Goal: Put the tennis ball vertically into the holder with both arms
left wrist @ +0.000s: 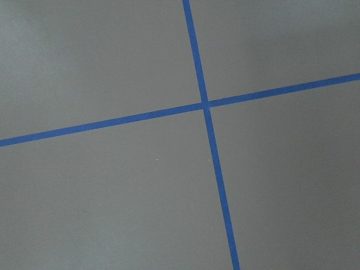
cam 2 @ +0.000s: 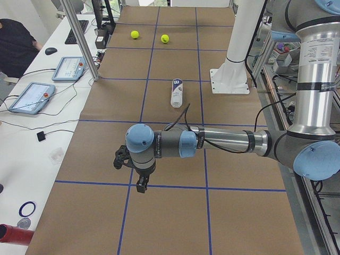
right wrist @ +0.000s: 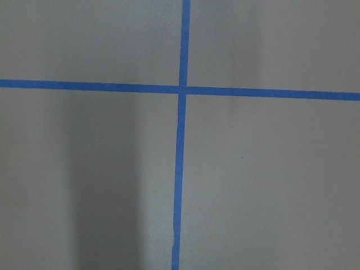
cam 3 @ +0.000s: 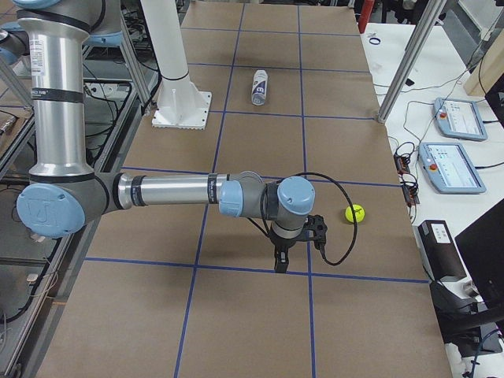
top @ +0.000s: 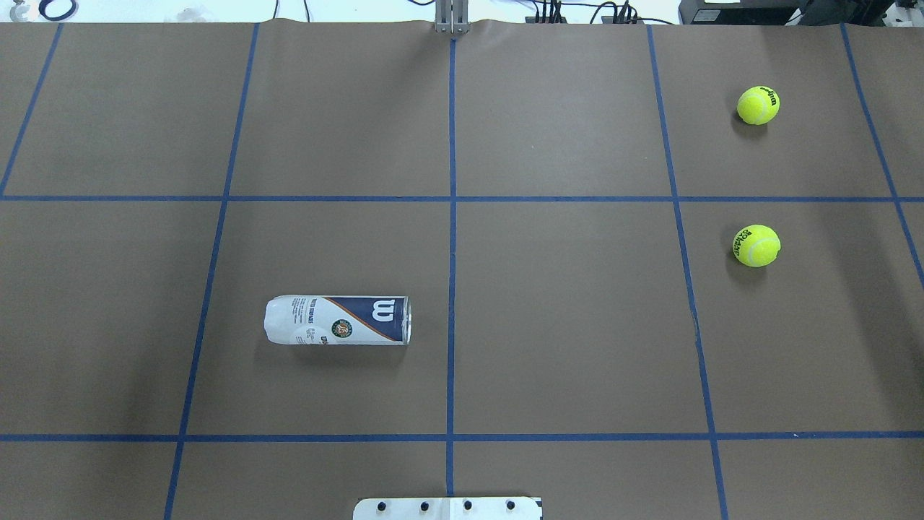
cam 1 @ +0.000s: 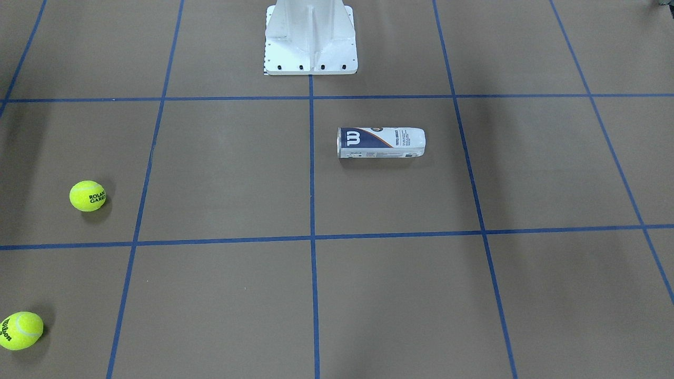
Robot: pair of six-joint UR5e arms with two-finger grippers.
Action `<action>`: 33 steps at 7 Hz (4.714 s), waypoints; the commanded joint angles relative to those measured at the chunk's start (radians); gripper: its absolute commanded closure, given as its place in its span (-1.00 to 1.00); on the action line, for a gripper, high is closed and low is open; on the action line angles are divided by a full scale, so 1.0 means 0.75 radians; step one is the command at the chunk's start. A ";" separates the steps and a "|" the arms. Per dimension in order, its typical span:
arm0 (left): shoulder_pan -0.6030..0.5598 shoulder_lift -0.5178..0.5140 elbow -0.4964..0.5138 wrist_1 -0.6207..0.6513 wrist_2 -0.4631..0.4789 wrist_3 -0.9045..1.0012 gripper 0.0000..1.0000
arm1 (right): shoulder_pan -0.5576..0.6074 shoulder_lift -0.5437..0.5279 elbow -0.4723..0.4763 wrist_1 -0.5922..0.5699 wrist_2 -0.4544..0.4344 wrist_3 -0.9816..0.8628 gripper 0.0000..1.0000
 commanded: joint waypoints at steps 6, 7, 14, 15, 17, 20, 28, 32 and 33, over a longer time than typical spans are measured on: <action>0.126 -0.086 -0.361 -0.131 -0.111 -0.015 -1.00 | 0.000 0.015 0.013 0.000 0.009 0.003 -0.99; 0.312 -0.170 -0.444 -0.123 -0.065 -0.021 -1.00 | 0.000 0.017 0.019 0.002 0.011 0.003 -0.99; 1.288 -0.990 -0.249 -0.086 0.420 -0.211 -0.98 | -0.002 0.005 0.082 0.000 0.019 -0.012 -0.99; 1.317 -0.986 -0.242 -0.086 0.424 -0.167 -0.98 | -0.002 0.005 0.082 0.000 0.038 -0.010 -0.99; 1.440 -0.978 -0.207 -0.084 0.550 -0.089 -0.98 | 0.000 0.005 0.080 0.000 0.048 -0.012 -0.99; 1.606 -0.980 -0.189 0.008 0.803 -0.025 -0.98 | -0.002 -0.001 0.080 0.000 0.048 -0.012 -0.99; 1.667 -0.993 -0.040 -0.010 0.870 -0.025 -0.98 | -0.002 -0.001 0.062 0.000 0.034 -0.014 -0.99; 1.676 -0.997 0.013 -0.035 0.870 -0.027 -0.98 | -0.002 0.001 0.058 0.000 0.036 -0.016 -0.99; 1.680 -0.997 0.054 -0.096 0.870 -0.029 -0.98 | -0.002 -0.001 0.058 0.000 0.038 -0.016 -0.99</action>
